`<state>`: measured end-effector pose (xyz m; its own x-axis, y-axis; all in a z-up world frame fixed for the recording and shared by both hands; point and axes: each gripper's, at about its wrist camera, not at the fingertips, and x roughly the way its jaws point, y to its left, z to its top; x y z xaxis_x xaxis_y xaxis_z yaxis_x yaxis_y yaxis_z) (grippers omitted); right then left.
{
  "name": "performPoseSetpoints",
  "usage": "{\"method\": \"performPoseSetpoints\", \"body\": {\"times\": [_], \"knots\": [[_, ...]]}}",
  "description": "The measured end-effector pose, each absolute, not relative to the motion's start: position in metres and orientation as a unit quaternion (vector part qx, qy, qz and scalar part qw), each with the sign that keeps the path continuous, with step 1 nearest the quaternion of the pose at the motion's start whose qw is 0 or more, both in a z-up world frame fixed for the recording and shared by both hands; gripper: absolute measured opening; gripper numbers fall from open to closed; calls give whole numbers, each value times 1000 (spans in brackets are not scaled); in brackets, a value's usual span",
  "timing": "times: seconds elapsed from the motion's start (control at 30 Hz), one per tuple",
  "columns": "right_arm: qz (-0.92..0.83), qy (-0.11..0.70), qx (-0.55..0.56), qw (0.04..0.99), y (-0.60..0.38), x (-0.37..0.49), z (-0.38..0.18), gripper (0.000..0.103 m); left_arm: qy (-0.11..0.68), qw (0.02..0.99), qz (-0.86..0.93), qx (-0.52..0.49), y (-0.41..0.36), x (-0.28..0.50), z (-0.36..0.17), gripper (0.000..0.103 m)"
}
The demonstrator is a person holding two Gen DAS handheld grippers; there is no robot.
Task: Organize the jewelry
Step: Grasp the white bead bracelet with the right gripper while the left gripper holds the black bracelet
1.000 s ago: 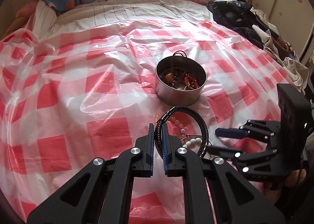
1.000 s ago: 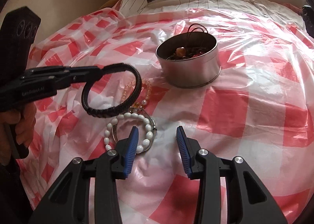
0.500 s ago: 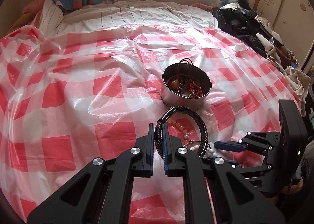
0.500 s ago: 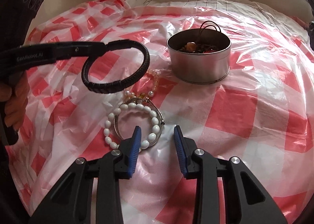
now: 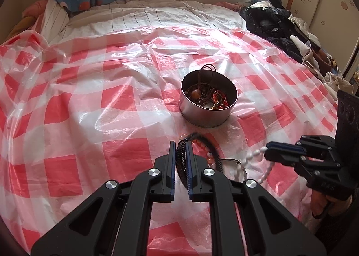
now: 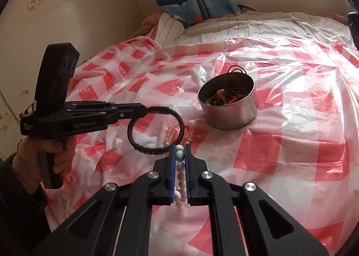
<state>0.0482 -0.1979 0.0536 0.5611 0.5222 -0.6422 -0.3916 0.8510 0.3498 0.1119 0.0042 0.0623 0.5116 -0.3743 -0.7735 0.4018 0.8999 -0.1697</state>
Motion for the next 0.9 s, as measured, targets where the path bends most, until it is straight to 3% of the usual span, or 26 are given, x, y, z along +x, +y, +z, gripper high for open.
{"method": "performPoseSetpoints", "body": {"times": [0.2, 0.23, 0.27, 0.3, 0.47, 0.53, 0.6, 0.63, 0.67, 0.77, 0.9], "knots": [[167, 450, 50, 876, -210, 63, 30, 9, 455, 861, -222, 46, -6, 111, 53, 8], [164, 454, 47, 875, -211, 64, 28, 19, 459, 859, -222, 52, -7, 111, 51, 8], [161, 456, 42, 874, -210, 64, 27, 41, 461, 858, -219, 60, -9, 111, 49, 8], [154, 453, 35, 878, -209, 63, 27, 50, 462, 858, -215, 66, -10, 111, 47, 8], [139, 467, 3, 873, -204, 65, 17, 53, 466, 857, -192, 103, -15, 112, 39, 8], [134, 479, -13, 867, -201, 66, 8, 51, 471, 855, -185, 110, -15, 114, 34, 8], [144, 478, -27, 866, -194, 63, 8, 33, 480, 848, -179, 133, -20, 116, 26, 8], [152, 478, -28, 865, -194, 62, 8, 14, 485, 843, -176, 151, -24, 116, 21, 8], [156, 477, -26, 864, -194, 61, 8, 8, 491, 836, -175, 172, -29, 115, 15, 8], [176, 468, 15, 866, -203, 61, 13, 8, 481, 835, -185, 192, -38, 111, 14, 7], [177, 441, 54, 878, -214, 61, 26, 8, 462, 851, -210, 136, -30, 110, 33, 6]]}}
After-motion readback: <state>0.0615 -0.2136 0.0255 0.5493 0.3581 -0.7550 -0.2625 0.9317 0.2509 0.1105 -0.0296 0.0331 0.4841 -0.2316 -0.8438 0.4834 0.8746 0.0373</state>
